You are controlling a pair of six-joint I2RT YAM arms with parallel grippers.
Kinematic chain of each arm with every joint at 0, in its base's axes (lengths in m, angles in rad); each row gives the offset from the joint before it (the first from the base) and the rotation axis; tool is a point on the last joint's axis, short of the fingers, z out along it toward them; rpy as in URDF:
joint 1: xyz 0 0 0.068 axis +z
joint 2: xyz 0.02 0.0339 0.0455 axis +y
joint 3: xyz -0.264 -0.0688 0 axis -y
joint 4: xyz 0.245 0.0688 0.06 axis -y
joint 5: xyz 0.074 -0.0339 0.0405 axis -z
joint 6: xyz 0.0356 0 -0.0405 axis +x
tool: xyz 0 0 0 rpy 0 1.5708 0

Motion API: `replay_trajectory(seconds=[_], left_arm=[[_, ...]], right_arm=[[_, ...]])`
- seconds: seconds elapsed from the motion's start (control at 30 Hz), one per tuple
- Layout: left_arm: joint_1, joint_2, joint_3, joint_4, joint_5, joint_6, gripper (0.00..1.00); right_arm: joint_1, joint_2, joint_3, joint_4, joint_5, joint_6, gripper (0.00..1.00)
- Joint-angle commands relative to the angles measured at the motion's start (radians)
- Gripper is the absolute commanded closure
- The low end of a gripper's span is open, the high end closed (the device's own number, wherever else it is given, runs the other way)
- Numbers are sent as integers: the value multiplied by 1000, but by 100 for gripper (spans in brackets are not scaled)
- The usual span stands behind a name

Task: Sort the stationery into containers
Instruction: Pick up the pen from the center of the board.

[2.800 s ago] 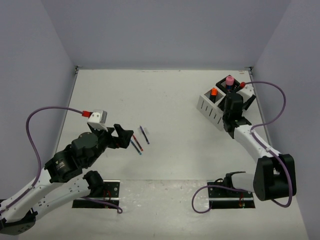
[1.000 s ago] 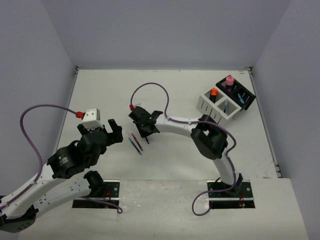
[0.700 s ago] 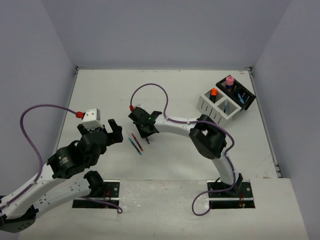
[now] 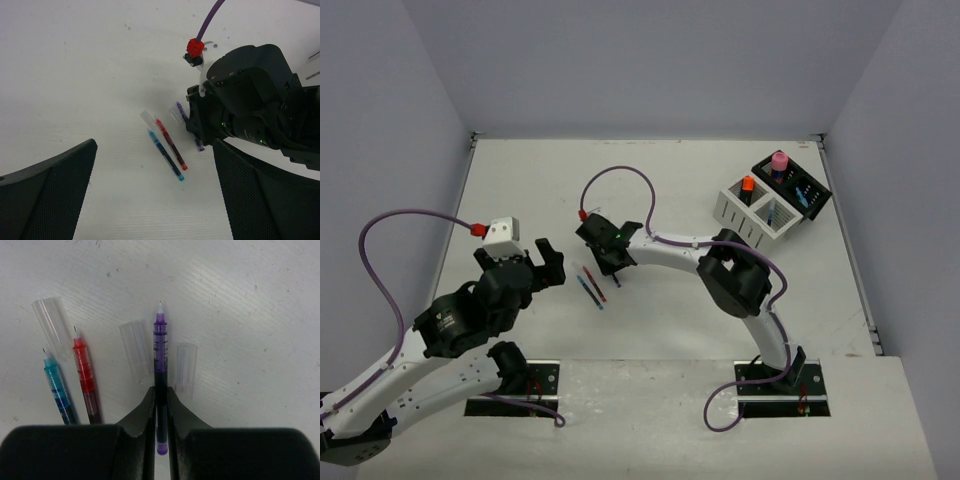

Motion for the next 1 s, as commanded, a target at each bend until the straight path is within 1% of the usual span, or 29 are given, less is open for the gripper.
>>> replay_trajectory(seconds=[0.0,0.1,0.17,0.23,0.27,0.37,0.4,0.47,0.53,0.57,0.63,0.73,0.9,0.97], left_arm=[[-2,3,-1,20,-24,-1,0],[-1,13,-1,16,-34,-13,0],[0,38,3,2,-50,-36,0],[0,70,20,-31,-92,-75,0],[0,102,30,-70,-115,-121,0],[0,225,66,-214,-161,-347,0],[1,247,74,-235,-148,-403,1],[19,397,98,-228,-84,-461,2],[96,514,125,-159,-18,-414,4],[167,581,142,-112,54,-366,8],[249,675,162,-43,116,-339,12],[324,796,193,-7,148,-353,17],[385,945,253,36,224,-344,27],[405,1010,268,29,237,-354,34]], right_arm=[[11,-99,53,-36,41,-16,100],[10,-133,88,-66,57,-29,100],[9,-188,108,-90,76,-38,100],[4,-239,101,-104,75,-42,100],[0,-279,81,-104,77,-40,100],[-21,-377,-8,-99,85,-34,100],[-31,-421,-26,-92,94,-29,100],[-62,-546,-149,-59,97,-11,100],[-77,-619,-229,-27,87,-9,100],[-84,-654,-268,-14,84,-7,100],[-89,-687,-314,-11,83,-12,100],[-89,-705,-367,-4,88,-17,100],[-96,-719,-438,48,68,-20,100],[-96,-714,-455,64,54,-22,100]])
